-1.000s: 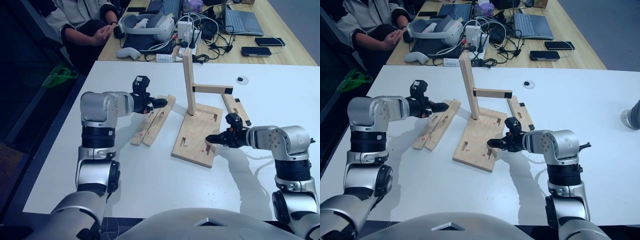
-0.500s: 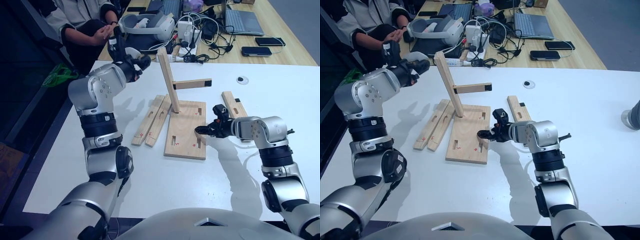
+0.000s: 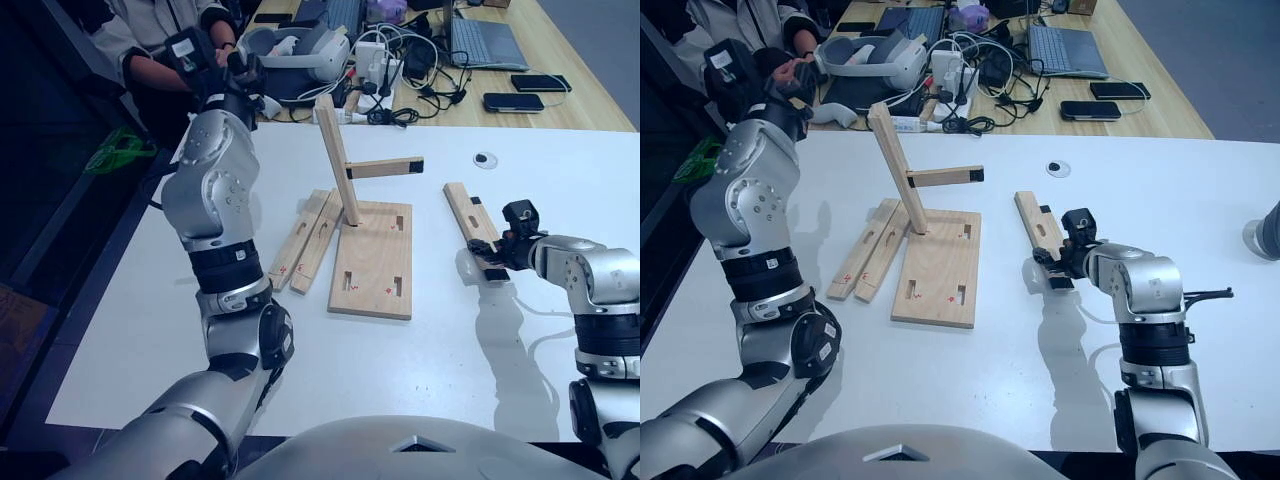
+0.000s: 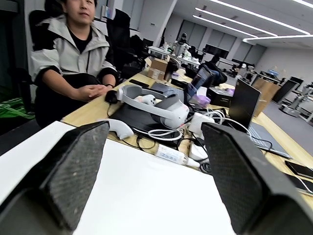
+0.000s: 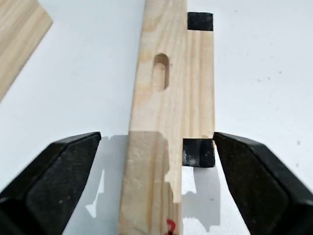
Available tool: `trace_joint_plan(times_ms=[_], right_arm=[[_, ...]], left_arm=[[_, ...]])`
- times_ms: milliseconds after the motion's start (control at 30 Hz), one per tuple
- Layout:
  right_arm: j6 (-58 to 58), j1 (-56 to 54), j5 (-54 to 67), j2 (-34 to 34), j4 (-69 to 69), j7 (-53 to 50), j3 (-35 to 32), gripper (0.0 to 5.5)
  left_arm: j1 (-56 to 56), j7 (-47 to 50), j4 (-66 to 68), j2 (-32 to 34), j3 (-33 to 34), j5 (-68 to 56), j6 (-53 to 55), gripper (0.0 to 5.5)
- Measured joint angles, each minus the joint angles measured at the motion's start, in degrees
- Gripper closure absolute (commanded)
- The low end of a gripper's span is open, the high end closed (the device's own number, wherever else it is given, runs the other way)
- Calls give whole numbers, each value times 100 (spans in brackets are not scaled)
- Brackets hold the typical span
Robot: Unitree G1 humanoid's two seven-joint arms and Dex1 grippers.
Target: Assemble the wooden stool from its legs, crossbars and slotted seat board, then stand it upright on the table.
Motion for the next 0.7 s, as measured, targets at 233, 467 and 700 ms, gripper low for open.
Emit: trace_joint_plan(times_ms=[233,467,700], right_arm=[[609,170,374,374,-460,6,-339,14],[980,257,518,315,-662,103,-145,56],[865,293,447,149,-606,65,60,165]], left_arm=[[17,41,-98,-75,-186,-11,48,197],[17,4,-78,-73,-220,-81,116,197],[17,1,-83,-96,-240,-122,229,197]])
